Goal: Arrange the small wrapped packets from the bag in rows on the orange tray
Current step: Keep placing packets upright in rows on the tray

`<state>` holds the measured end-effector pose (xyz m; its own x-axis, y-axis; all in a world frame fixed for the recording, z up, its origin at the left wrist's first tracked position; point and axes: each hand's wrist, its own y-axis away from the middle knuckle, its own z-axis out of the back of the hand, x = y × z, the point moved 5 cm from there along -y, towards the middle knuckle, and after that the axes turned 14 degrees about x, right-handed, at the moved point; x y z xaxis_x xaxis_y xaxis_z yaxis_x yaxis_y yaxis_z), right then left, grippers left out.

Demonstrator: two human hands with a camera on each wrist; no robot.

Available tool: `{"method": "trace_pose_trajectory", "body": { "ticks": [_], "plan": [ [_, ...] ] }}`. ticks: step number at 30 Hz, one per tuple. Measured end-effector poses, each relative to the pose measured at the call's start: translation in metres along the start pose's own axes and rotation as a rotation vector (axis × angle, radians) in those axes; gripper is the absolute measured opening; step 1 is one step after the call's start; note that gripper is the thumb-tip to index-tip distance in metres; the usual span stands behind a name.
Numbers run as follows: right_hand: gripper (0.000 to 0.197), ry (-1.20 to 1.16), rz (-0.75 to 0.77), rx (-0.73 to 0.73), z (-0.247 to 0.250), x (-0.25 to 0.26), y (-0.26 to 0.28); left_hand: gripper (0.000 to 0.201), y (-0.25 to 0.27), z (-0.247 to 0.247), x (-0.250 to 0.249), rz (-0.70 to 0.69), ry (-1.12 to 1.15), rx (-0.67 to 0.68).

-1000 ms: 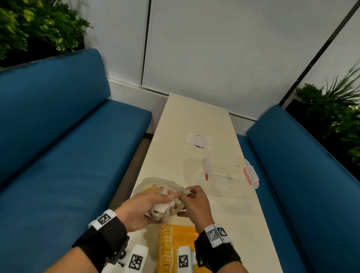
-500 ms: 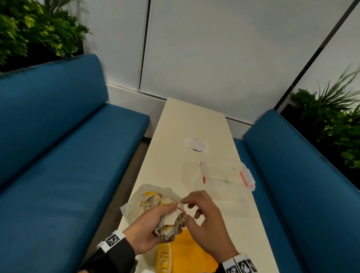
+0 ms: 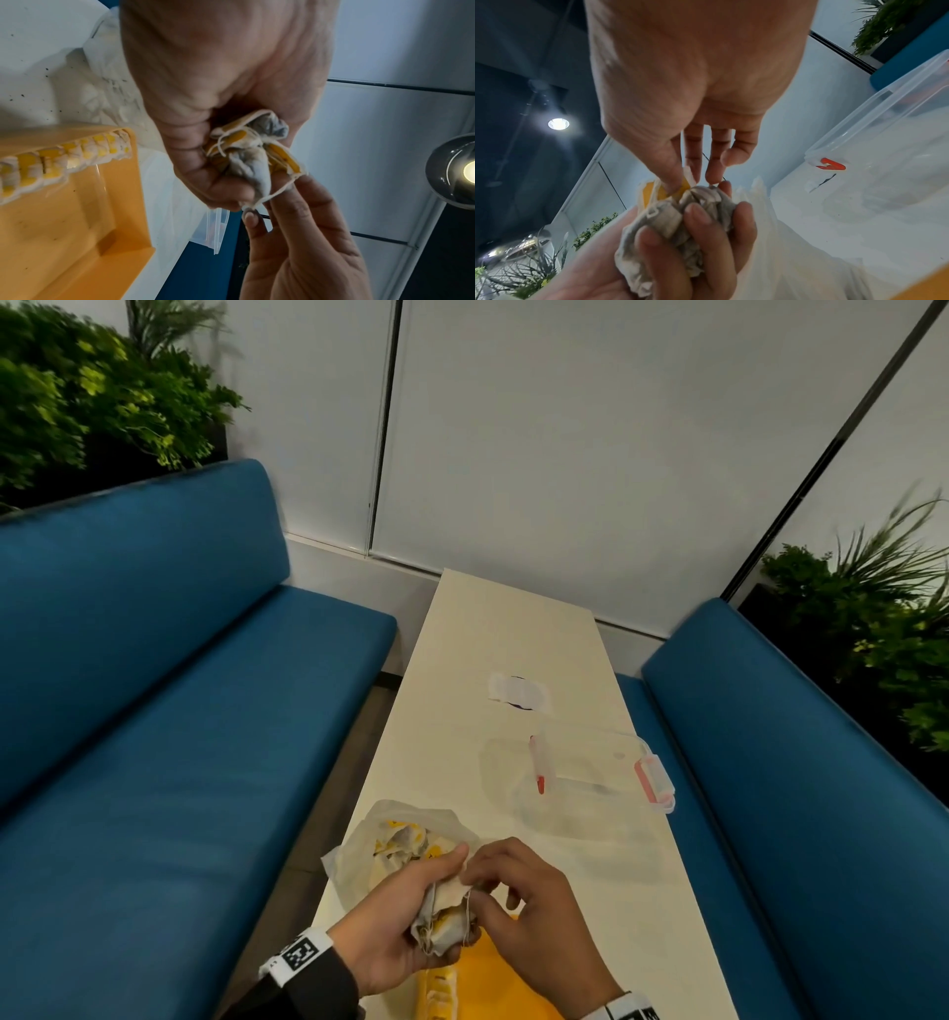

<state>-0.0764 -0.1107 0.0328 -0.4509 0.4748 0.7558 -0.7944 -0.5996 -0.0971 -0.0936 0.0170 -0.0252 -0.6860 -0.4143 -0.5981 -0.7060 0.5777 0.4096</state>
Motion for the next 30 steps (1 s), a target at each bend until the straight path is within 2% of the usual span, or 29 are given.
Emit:
{"method": "trace_pose_trajectory", "body": {
  "ticks": [9,15,20,26,30],
  "plan": [
    [0.024,-0.012,-0.022,0.007,0.006,0.001,-0.004,0.041,-0.001,0.009,-0.002,0.024,0.017,0.022],
    [0.022,-0.011,-0.098,0.020,0.010,-0.007,-0.006,0.044,-0.004,0.011,0.002,0.036,0.096,0.088],
    [0.023,-0.081,-0.160,-0.012,0.012,-0.013,-0.009,0.046,-0.009,0.012,0.005,0.047,0.154,0.129],
    [0.028,-0.177,-0.242,0.017,0.011,-0.021,-0.013,0.047,-0.014,0.016,0.004,0.032,0.215,0.146],
    [0.020,-0.159,-0.260,0.023,0.012,-0.021,-0.015,0.048,-0.017,0.019,0.004,0.029,0.217,0.144]
  ]
}}
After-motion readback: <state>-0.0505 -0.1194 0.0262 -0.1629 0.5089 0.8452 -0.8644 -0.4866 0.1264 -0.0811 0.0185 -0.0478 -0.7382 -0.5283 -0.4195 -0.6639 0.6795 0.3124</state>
